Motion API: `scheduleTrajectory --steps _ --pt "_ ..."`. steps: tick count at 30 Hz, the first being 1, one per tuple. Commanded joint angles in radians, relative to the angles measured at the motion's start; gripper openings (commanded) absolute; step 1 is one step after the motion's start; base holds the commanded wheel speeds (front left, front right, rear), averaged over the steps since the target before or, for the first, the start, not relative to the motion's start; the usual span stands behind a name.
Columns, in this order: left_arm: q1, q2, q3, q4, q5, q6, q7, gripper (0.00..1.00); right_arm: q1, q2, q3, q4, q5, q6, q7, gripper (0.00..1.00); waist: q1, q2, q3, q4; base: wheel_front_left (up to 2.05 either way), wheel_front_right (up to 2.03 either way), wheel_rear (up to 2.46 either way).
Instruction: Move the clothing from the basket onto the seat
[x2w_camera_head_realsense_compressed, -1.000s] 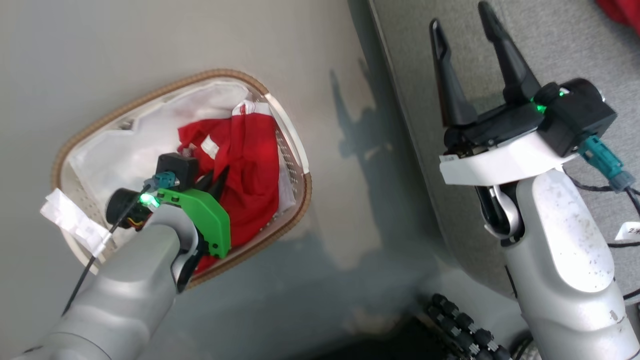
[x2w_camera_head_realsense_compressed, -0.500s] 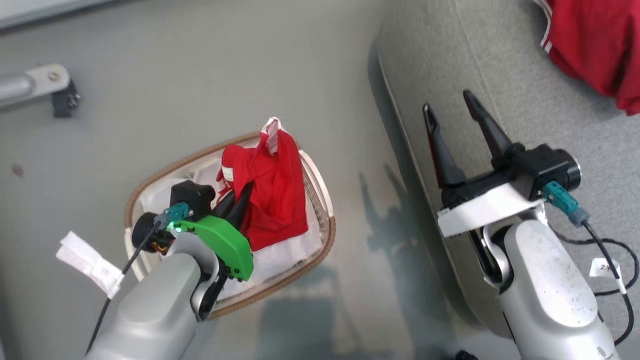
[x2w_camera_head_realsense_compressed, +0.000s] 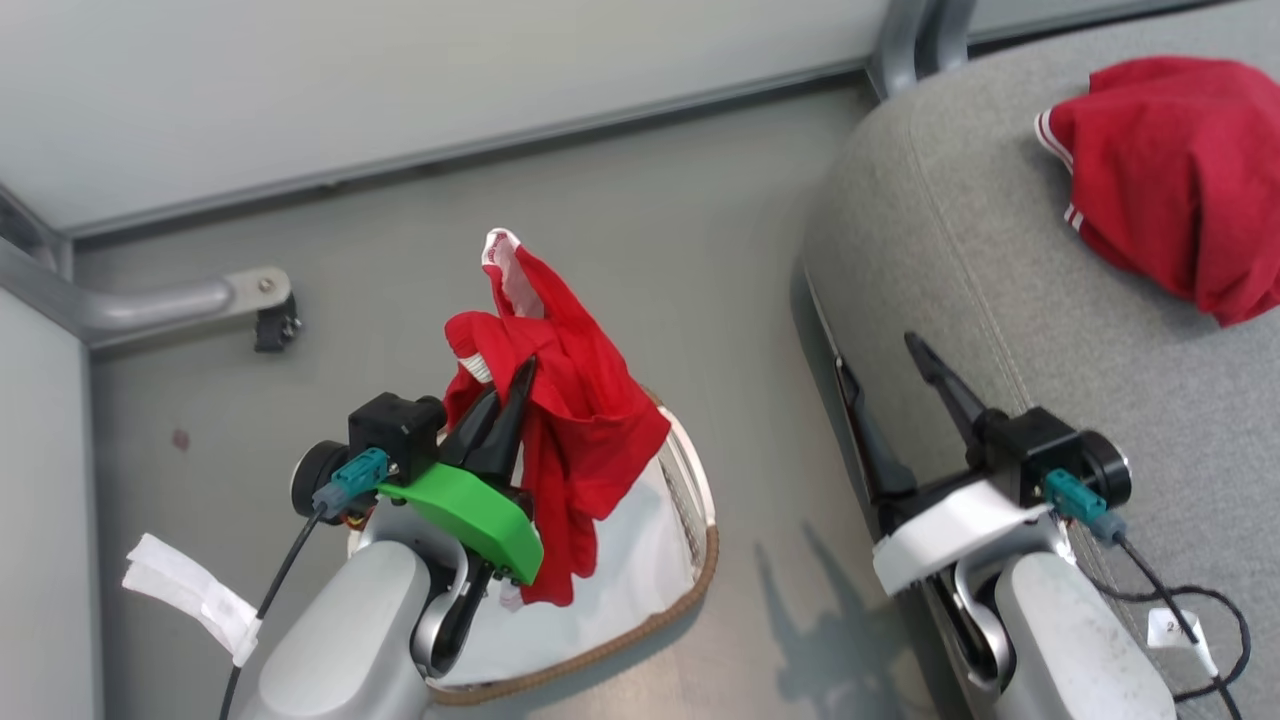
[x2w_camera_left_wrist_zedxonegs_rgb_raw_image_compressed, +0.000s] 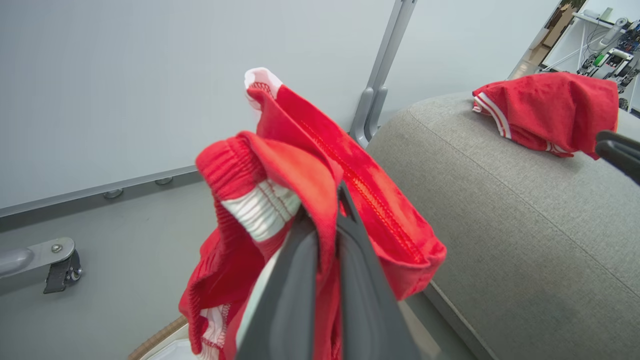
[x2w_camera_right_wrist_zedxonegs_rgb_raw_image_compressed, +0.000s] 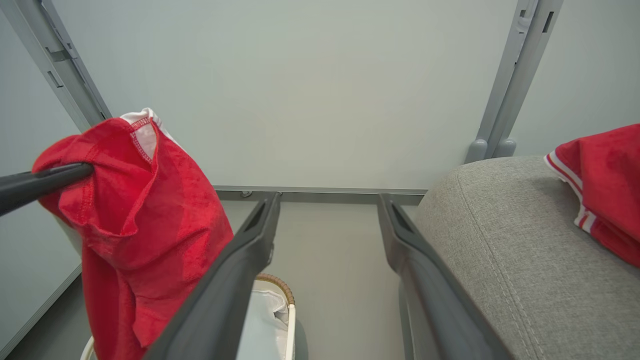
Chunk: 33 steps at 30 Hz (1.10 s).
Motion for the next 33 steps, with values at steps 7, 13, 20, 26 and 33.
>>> scheduleTrajectory --steps 7,13,20,26,33 --pt "0.06 -0.025 0.06 -0.095 0.059 -0.003 -0.001 0.0 0.086 -0.005 0.023 0.044 -0.005 -0.001 0.0 1.0 0.0001 0.0 -0.148 0.05 0.0 0.0 0.0" --pt "0.079 -0.048 0.08 -0.139 0.079 -0.003 -0.001 0.0 0.125 -0.004 0.062 0.083 -0.019 -0.001 0.0 1.0 0.0001 0.0 -0.187 0.062 0.0 0.0 0.0" --pt "0.058 -0.061 0.062 -0.161 0.083 -0.003 -0.001 0.0 0.085 -0.004 0.161 0.117 -0.037 -0.001 0.0 1.0 0.0001 0.0 -0.177 0.094 0.0 0.0 0.0" --pt "0.043 -0.071 0.033 -0.172 0.076 -0.003 -0.001 0.0 -0.011 -0.005 0.276 0.147 -0.011 -0.001 0.0 1.0 0.0001 0.0 -0.157 0.128 0.0 0.0 0.0" --pt "0.016 -0.081 -0.025 -0.175 0.061 -0.003 -0.001 0.0 -0.126 -0.004 0.369 0.225 0.012 -0.001 0.0 1.0 0.0001 0.0 -0.143 0.171 0.0 0.0 0.0"
